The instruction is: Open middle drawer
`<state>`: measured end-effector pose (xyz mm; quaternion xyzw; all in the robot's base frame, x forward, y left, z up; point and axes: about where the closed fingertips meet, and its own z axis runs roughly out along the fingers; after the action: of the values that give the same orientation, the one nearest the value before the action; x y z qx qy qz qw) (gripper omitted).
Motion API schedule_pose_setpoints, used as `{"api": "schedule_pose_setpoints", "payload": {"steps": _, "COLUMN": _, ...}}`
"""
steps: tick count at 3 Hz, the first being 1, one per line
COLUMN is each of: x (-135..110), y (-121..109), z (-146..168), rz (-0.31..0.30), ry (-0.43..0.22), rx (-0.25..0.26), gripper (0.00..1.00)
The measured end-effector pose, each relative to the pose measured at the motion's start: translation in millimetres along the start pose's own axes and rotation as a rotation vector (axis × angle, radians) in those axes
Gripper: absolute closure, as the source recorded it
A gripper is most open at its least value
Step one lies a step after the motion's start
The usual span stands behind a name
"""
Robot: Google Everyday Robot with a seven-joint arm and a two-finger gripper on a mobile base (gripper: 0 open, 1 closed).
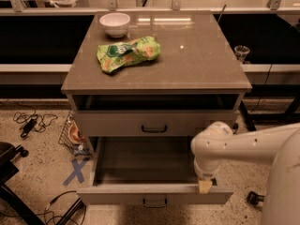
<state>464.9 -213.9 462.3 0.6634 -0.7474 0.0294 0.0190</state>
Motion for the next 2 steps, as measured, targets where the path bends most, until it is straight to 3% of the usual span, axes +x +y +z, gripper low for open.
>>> {"api": "schedule_pose_setpoints", "payload": {"steps": 1, "x": 4, "y": -32, "z": -28, "rz": 0.012, "ry": 0.034, "rx": 0.007, "gripper": 0.64}}
{"api": "schedule_pose_setpoints", "payload": {"steps": 2, "x": 8, "y": -44, "z": -37, "rz": 0.023, "ry": 0.031, "rx": 0.011, "gripper": 0.86}}
